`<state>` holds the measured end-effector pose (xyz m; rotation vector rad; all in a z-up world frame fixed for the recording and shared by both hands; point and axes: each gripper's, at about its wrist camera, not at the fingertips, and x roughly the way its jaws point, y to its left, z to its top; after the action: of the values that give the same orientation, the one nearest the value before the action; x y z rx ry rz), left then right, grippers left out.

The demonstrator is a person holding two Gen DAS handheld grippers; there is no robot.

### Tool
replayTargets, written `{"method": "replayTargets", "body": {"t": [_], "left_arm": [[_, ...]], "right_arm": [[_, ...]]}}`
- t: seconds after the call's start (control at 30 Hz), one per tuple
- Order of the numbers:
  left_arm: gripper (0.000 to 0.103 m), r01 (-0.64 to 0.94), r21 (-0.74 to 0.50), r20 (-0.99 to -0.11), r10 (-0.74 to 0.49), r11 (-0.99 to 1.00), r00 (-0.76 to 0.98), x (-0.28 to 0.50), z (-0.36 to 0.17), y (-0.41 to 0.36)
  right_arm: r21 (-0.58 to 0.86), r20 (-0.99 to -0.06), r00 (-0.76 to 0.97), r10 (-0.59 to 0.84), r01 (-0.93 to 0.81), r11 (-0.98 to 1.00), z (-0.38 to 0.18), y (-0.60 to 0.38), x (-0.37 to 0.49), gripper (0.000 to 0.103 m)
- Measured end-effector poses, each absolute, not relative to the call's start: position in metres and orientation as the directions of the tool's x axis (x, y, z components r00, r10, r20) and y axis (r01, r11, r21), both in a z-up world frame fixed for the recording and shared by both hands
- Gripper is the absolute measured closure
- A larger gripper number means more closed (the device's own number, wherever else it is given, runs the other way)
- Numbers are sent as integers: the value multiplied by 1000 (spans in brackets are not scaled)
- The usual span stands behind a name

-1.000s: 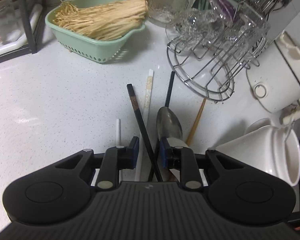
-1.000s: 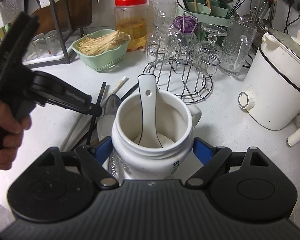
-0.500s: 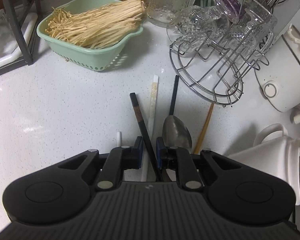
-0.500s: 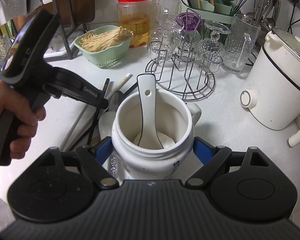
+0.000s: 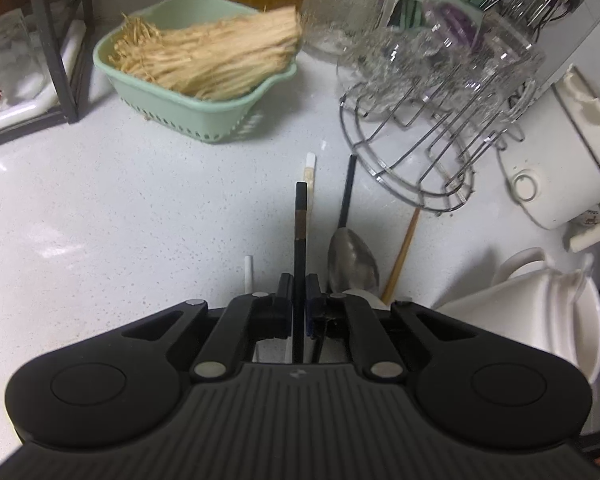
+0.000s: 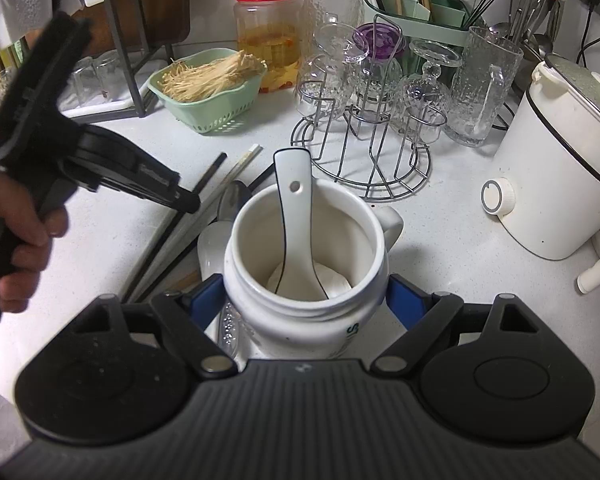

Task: Organize utensils
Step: 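Lift the black chopstick with the left tool toward the mug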

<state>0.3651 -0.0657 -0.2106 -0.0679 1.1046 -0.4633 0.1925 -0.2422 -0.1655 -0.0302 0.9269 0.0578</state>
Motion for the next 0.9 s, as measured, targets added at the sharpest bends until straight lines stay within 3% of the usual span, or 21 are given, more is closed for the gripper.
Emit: {"method": "replayTargets", "body": {"t": [0.43, 0.9], "left_arm": [[96, 375, -331, -750, -483, 866, 452, 335, -145, -55], [96, 446, -274, -674, -501, 852, 543, 316, -105, -55]], "right_arm": [[-3, -790, 612, 32, -56, 998, -166, -240, 189, 14], [5, -775, 626, 91, -138, 990, -166, -225, 185, 14]]}}
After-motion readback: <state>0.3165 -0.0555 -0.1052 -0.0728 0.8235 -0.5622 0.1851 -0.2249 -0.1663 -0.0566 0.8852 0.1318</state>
